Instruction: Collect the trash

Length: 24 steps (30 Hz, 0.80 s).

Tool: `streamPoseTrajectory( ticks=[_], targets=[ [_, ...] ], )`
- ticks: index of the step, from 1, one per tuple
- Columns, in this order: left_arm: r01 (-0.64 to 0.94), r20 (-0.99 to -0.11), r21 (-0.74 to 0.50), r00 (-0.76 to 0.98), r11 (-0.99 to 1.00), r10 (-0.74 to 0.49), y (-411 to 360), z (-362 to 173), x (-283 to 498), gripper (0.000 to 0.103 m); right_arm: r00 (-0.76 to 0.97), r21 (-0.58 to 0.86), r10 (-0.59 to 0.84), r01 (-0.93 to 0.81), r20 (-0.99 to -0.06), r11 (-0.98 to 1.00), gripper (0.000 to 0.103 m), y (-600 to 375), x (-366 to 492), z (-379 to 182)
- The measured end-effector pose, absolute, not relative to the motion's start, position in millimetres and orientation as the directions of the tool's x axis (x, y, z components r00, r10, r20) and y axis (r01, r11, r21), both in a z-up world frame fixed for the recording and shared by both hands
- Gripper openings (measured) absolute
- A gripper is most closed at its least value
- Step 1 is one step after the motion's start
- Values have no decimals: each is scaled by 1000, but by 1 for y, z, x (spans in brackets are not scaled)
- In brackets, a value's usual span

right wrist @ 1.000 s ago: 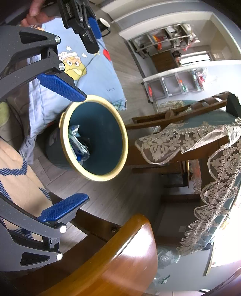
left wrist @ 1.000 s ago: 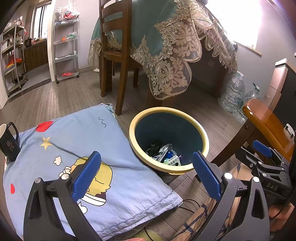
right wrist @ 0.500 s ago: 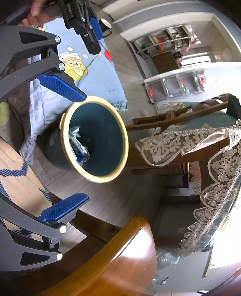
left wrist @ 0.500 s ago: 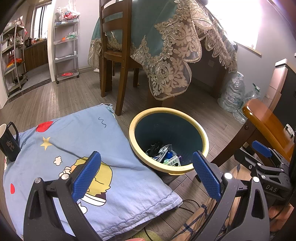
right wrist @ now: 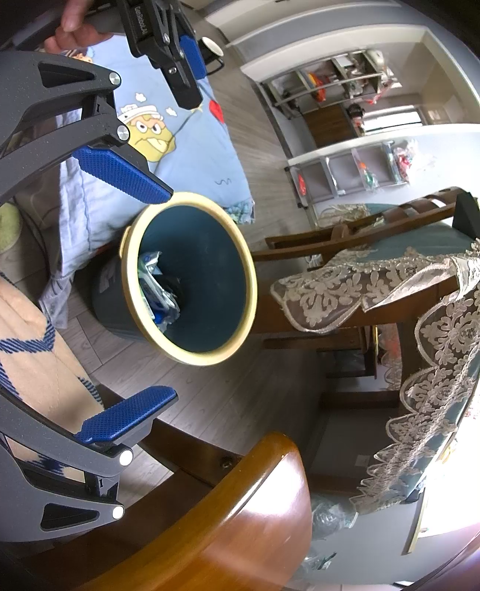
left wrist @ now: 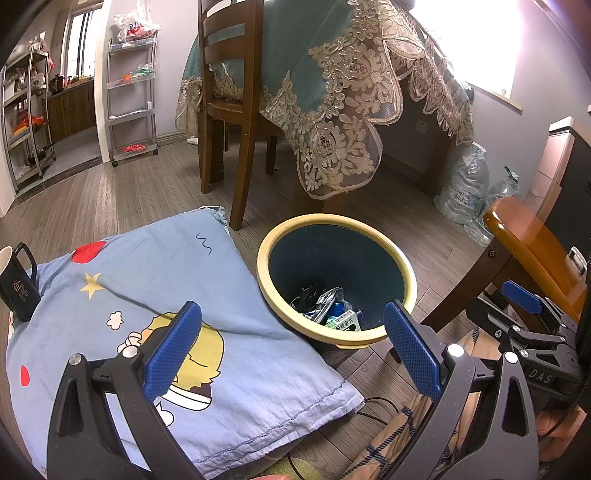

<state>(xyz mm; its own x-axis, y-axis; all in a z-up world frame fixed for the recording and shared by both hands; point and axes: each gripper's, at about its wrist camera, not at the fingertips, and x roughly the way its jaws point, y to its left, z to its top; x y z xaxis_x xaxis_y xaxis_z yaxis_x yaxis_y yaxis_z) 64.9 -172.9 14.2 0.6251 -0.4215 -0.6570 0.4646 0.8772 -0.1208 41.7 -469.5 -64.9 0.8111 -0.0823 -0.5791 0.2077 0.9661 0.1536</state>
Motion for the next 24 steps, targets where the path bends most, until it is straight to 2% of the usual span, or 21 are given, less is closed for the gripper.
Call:
streamPoseTrajectory(
  ticks=[24],
  targets=[
    [461, -664, -110, 625, 881, -410, -176, 10, 65, 97, 810, 152, -82, 207, -581, 966, 98, -468, 42, -66]
  ],
)
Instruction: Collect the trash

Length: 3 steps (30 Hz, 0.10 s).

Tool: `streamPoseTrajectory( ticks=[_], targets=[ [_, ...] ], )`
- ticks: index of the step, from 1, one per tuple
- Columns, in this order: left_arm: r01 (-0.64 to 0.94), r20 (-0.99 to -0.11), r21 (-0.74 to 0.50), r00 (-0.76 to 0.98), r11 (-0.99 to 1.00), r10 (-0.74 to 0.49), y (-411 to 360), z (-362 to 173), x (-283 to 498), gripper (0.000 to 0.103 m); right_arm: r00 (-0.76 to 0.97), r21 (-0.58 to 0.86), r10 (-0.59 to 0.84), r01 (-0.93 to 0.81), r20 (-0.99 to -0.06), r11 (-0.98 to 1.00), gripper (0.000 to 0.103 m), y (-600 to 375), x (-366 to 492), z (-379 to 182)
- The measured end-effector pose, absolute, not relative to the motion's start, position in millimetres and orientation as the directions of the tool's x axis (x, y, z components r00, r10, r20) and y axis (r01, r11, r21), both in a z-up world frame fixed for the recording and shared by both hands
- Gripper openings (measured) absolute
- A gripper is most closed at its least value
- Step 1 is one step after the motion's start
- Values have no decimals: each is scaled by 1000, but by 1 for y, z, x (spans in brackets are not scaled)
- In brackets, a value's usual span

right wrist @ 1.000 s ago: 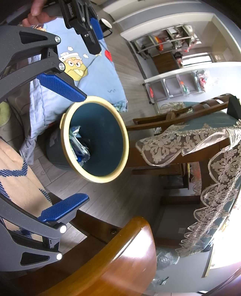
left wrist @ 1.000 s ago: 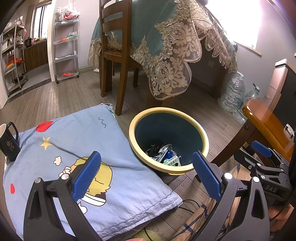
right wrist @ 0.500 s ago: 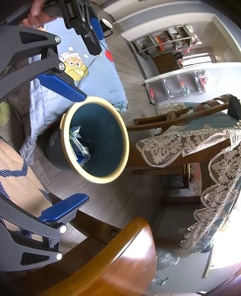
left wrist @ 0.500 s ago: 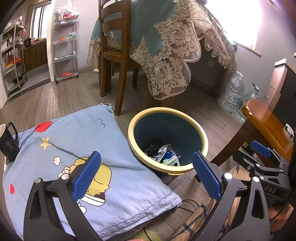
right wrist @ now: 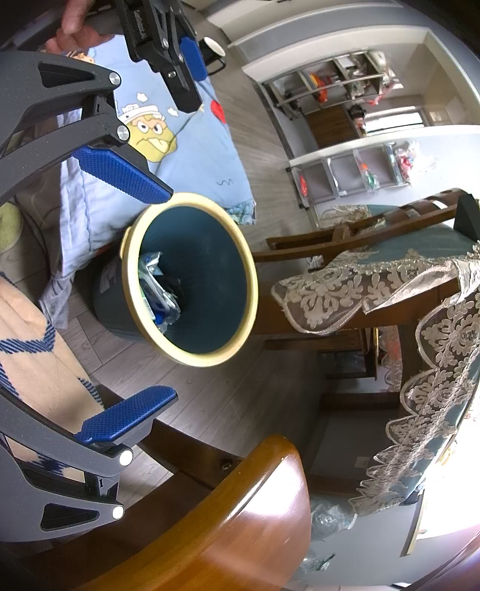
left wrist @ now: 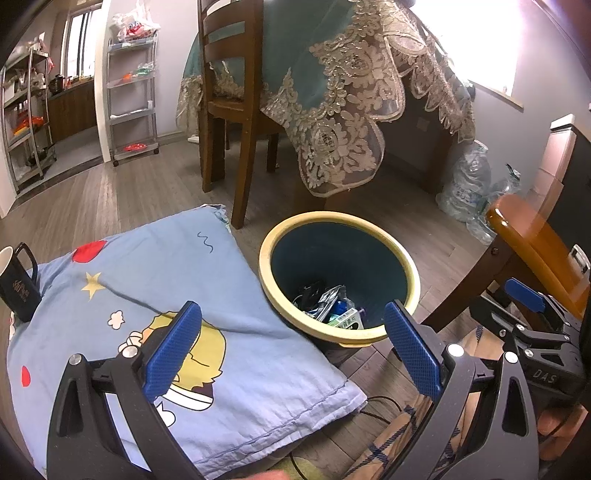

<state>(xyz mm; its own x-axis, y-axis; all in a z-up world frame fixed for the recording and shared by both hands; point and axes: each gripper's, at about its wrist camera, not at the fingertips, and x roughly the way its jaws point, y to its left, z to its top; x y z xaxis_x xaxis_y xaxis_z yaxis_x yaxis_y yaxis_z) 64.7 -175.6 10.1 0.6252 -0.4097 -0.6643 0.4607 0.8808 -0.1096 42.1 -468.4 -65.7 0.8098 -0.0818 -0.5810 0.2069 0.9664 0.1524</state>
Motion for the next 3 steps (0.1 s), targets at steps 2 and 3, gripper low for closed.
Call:
streamPoseTrajectory(
  ticks=[2, 3],
  targets=[
    [455, -666, -106, 628, 884, -403, -173, 10, 67, 97, 808, 153, -80, 206, -584, 966, 98, -468, 42, -67],
    [449, -666, -106, 630, 887, -399, -169, 10, 71, 97, 807, 154, -78, 205, -585, 967, 98, -467, 43, -67]
  ],
)
